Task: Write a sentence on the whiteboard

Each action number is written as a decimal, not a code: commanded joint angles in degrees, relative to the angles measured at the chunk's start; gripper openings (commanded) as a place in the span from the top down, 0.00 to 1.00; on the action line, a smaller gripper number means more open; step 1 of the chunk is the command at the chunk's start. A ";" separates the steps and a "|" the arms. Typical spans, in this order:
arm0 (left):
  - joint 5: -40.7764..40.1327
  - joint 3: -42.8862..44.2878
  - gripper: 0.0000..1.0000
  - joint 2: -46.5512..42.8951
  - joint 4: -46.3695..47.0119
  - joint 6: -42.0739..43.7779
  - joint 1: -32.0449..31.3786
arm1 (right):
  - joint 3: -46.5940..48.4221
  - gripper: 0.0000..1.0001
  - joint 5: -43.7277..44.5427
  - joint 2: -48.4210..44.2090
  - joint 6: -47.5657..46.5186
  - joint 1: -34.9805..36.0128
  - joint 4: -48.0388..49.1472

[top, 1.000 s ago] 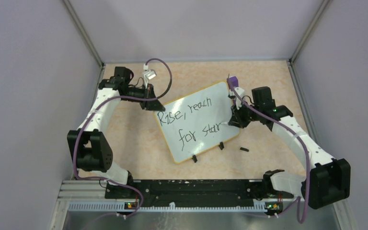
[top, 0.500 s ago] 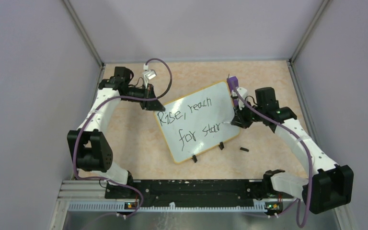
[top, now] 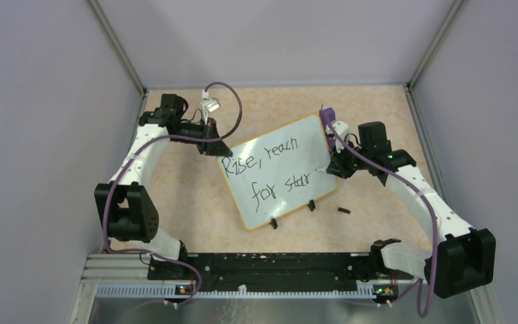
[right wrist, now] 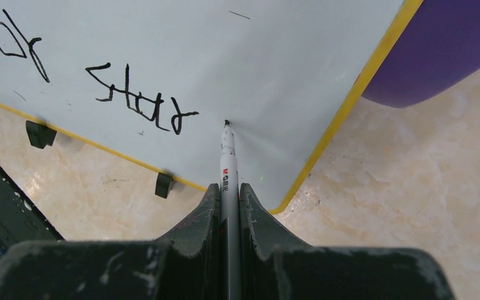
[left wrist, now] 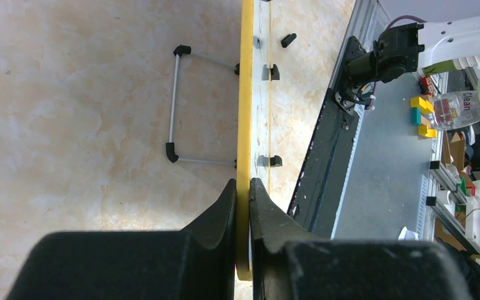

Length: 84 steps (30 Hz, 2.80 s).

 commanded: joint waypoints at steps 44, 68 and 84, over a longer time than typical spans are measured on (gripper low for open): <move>-2.49 0.53 1.00 0.90 0.87 1.53 -0.62 | -1.35 1.00 1.91 0.56 -4.73 0.20 0.40; -2.34 0.85 1.00 1.25 0.97 1.39 -0.67 | -0.83 1.00 -1.38 1.92 -2.80 5.88 -0.08; -2.25 0.67 1.00 0.77 0.96 1.61 -0.70 | -0.32 1.00 -3.01 -3.55 -4.54 2.26 -6.44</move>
